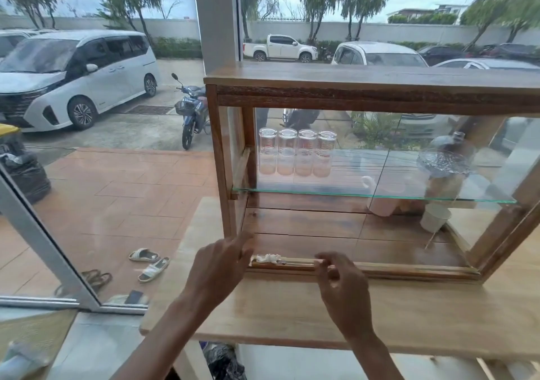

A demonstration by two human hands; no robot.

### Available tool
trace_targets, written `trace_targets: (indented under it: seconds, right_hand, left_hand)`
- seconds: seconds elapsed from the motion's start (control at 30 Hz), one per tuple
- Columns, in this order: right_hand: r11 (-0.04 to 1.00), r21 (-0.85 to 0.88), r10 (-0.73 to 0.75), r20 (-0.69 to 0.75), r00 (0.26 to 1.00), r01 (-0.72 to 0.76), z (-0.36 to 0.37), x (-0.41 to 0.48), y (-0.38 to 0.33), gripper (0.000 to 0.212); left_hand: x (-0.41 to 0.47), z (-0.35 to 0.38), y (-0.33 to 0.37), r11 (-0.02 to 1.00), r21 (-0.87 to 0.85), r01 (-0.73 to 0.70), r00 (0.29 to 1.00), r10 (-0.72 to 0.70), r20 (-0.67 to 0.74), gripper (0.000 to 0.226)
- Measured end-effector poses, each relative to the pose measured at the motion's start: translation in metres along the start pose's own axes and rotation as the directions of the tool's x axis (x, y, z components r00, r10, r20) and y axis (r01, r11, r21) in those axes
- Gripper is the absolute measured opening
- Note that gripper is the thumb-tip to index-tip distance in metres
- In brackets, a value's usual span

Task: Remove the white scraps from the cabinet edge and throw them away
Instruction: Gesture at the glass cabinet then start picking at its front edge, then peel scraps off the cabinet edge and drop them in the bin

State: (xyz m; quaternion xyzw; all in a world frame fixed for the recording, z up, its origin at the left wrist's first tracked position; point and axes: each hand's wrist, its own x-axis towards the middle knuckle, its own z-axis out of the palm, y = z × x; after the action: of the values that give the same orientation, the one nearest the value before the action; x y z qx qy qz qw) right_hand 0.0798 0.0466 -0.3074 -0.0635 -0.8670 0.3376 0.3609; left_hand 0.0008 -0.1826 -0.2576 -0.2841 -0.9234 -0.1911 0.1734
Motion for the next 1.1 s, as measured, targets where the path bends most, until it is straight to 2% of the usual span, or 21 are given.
trace_targets:
  seconds: [0.07, 0.13, 0.3, 0.47, 0.63, 0.83, 1.1]
  right_hand:
    - [0.999, -0.052, 0.025, 0.136, 0.99, -0.018, 0.02, -0.009, 0.001, 0.014]
    - [0.994, -0.109, 0.023, 0.211, 0.977, 0.0, 0.033, -0.011, -0.002, 0.014]
    - [0.973, -0.221, -0.012, 0.255, 0.967, 0.071, 0.05, -0.002, -0.006, 0.015]
    - [0.945, -0.309, -0.011, 0.286, 0.958, 0.104, 0.059, -0.001, -0.004, 0.009]
    - [0.913, -0.374, -0.027, 0.349, 0.937, 0.166, 0.061, 0.004, -0.01, 0.031]
    - [0.821, -0.519, 0.051, 0.485, 0.873, 0.24, 0.062, 0.011, -0.025, 0.01]
    - [0.738, -0.615, 0.131, 0.534, 0.835, 0.277, 0.061, 0.023, -0.039, 0.019]
  left_hand:
    - [-0.014, 0.023, -0.011, 0.996, 0.012, 0.091, 0.993, -0.092, 0.073, 0.029]
    - [-0.019, 0.039, -0.017, 0.989, 0.021, 0.144, 0.985, -0.146, 0.096, 0.033]
    - [-0.015, 0.056, -0.014, 0.981, 0.023, 0.195, 0.977, -0.196, 0.082, 0.048]
    - [-0.016, 0.064, -0.013, 0.969, 0.035, 0.246, 0.963, -0.248, 0.102, 0.051]
    - [-0.018, 0.07, -0.017, 0.968, 0.036, 0.248, 0.963, -0.25, 0.1, 0.053]
    - [-0.017, 0.076, -0.02, 0.966, -0.007, 0.257, 0.962, -0.255, 0.098, 0.04]
    - [-0.015, 0.08, -0.022, 0.956, -0.046, 0.291, 0.955, -0.287, 0.074, 0.032]
